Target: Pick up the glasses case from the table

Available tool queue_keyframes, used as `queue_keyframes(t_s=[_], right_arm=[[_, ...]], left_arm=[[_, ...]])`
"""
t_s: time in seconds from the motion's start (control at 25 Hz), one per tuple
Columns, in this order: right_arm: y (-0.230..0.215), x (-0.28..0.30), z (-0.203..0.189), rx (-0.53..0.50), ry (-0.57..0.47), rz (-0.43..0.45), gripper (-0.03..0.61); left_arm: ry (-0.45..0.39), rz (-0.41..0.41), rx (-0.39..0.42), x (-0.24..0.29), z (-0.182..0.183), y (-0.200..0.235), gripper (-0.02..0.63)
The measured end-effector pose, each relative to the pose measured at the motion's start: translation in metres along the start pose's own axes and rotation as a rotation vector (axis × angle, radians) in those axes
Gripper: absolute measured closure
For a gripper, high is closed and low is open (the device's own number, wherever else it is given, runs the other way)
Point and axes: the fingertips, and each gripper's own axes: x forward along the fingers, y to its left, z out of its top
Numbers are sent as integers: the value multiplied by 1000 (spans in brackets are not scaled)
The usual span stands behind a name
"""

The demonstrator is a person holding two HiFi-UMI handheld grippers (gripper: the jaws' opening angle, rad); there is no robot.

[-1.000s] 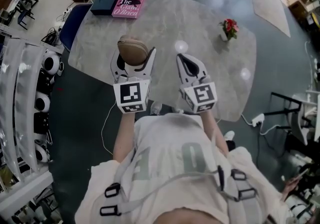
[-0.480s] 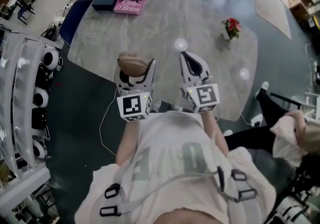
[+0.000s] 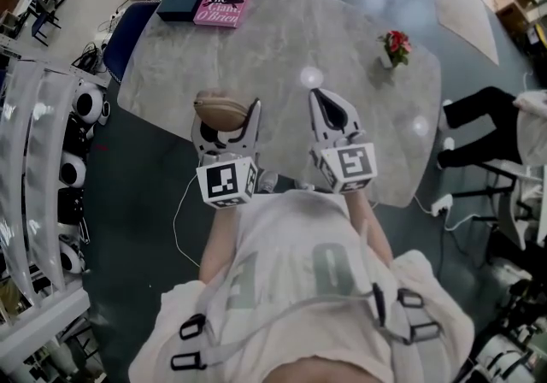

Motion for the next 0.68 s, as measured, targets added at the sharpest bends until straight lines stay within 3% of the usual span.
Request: queue_keyframes(t_s=[0.4, 0.68], right_arm=[[-3, 0, 3, -30, -20, 4, 577], [-2, -5, -6, 1, 17, 5, 577]], left_arm=[[1, 6, -13, 1, -2, 0, 232], [25, 15, -24, 0, -8, 0, 232]])
